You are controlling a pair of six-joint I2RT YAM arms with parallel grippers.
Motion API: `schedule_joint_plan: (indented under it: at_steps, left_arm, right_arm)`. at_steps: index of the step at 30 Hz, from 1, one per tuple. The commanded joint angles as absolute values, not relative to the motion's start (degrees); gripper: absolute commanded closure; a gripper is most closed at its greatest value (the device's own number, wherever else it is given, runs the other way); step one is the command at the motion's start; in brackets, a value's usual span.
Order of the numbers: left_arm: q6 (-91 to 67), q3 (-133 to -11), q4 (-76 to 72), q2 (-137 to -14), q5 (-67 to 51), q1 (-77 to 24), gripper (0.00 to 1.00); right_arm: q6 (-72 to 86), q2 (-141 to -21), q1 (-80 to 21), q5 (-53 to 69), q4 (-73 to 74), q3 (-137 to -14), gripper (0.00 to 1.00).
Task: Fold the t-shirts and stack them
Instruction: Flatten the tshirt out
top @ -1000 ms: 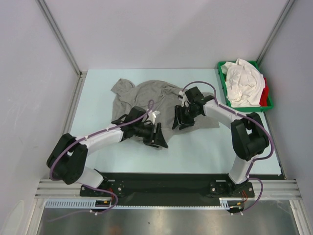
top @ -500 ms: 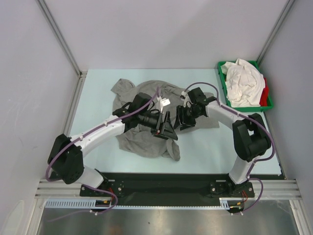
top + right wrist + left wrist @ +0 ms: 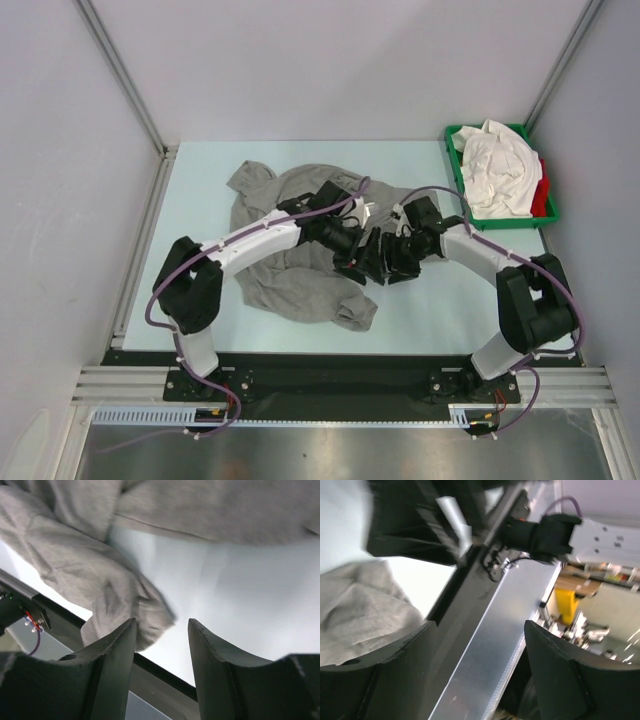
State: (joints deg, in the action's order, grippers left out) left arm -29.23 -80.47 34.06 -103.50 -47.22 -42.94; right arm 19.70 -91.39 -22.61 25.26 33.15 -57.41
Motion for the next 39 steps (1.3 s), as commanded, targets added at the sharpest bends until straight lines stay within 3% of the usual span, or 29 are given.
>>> schedule_joint_plan:
  at_steps: [1,7,10,16,20,24,30,39]
  left_arm:
    - [-25.6,-86.8,39.5,-105.2,-47.4,-47.2,0.23]
    - [-20.6,-86.6,48.0,-99.5,-32.7,-44.6,0.27]
    - [-22.2,-79.5,45.4,-92.3,-30.3,-39.5,0.37]
    - [-21.7,-68.8,45.0,-87.4,-29.4,-36.1,0.46]
    - [-23.1,-64.0,43.0,-86.1,-27.5,-36.1,0.45]
    - [-22.5,-62.3,41.8,-87.8,-27.2,-36.1,0.33]
    - [-21.9,-60.5,41.7,-90.3,-26.1,-37.9,0.36]
    - [-22.5,-56.7,38.5,-95.8,-21.7,-40.9,0.29]
  right_arm:
    - [21.0,-87.0,-20.1,23.0,34.8,-55.2,0.48]
    - [18.4,-84.6,-19.3,24.4,36.7,-54.9,0.48]
    - [19.4,-85.1,-21.3,29.1,36.4,-54.6,0.49]
    - [22.9,-84.3,-30.5,31.0,32.1,-52.0,0.62]
    - [22.1,-84.6,-38.7,28.5,30.9,-53.1,0.63]
    - [19.5,-83.5,-44.2,22.0,32.1,-54.5,0.57]
    - [14.3,-86.6,-46.8,13.9,33.4,-56.9,0.51]
    - [14.2,-89.8,-50.0,12.4,31.7,-57.9,0.54]
